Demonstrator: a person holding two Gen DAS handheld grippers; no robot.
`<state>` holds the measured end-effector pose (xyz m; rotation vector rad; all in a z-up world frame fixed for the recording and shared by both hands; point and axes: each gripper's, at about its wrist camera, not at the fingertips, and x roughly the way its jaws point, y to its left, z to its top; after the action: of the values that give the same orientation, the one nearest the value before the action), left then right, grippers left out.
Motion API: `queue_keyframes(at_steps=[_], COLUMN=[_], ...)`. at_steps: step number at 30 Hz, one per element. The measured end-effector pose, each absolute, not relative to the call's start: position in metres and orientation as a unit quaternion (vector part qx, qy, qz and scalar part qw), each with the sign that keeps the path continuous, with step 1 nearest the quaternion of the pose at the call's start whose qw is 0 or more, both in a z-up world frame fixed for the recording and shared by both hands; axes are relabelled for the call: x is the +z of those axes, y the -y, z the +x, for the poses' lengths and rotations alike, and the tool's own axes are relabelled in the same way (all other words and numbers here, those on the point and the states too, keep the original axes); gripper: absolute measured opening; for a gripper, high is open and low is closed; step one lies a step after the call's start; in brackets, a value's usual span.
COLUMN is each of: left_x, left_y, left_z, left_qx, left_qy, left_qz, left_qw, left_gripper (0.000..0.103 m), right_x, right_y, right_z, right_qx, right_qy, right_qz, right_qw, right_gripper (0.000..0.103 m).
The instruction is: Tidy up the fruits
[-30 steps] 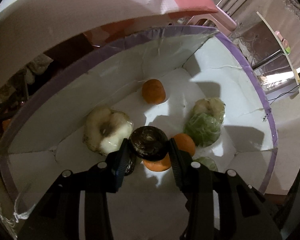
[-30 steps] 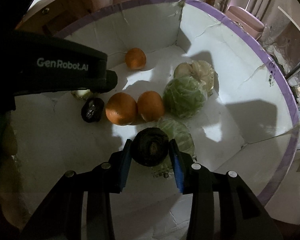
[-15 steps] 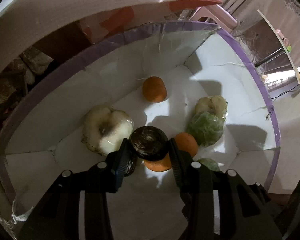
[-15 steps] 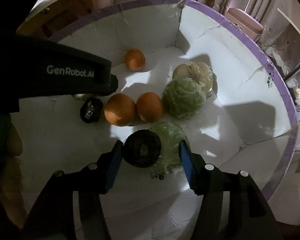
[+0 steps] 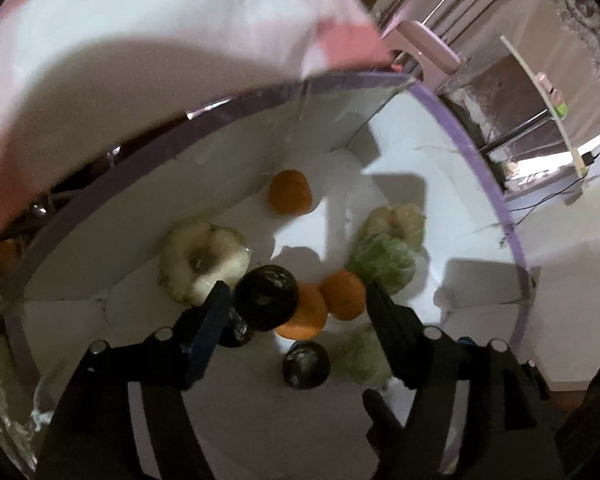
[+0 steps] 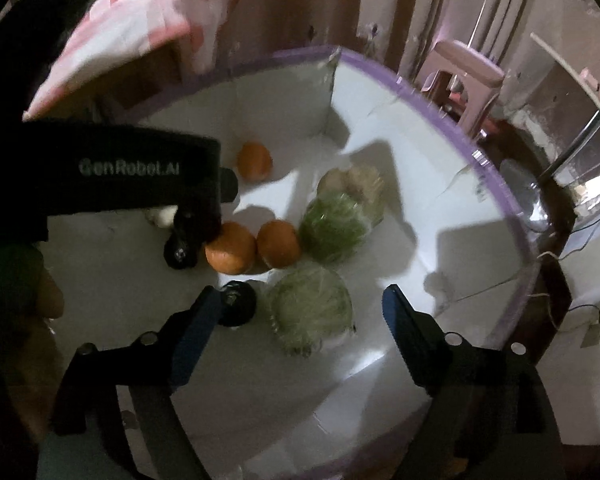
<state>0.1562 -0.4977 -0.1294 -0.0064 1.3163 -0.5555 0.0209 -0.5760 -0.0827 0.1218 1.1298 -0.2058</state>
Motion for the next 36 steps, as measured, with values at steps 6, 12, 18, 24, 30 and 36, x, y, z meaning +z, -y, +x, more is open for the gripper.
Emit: queue_keyframes(at_steps=[6,12,18,24,30,36], left_x=[-0.105,-0.066,-0.034,-0.010,-0.019,-0.027], left_y=[0.495,0.467,0.407,0.362,0.368,0.378], left_z=[0.143,0.125,0.092,0.042,0.047,0.050], left_qx=[-0.282,-0.304,-0.308,-0.319,-0.302,-0.303], left_qy=[-0.595,-0.574,-0.563,-0.517,-0.530,-0.538], left_qz=[-0.017,-0.047,-0.114,-0.106,-0.075,-0.052], left_qw=[0.753,0.758,0.758,0.787,0.789,0.785], left_gripper=[0.074,0.080,0.081,0.081,0.084,0.094], right_x=[-0.050,-0.025,-0.007,0.005,0.016,0.015], right_y=[0.577,0.576,0.563,0.546,0.541,0.545], right_z=[0.011,-0.004,-0.020,-0.030,-0.031,-0.030], right_qx=[-0.110,-0.122,-0.120,-0.112,-0.117,-0.122], right_qy=[-0.505,-0.480,-0.467,-0.459,-0.447,-0.446], right_qz=[0.055,0.055,0.050,0.038,0.031,0.033], right_qw=[0.854,0.867,0.875,0.881,0.886,0.886], right_gripper=[0.086,0.086,0.087,0.087,0.087,0.087])
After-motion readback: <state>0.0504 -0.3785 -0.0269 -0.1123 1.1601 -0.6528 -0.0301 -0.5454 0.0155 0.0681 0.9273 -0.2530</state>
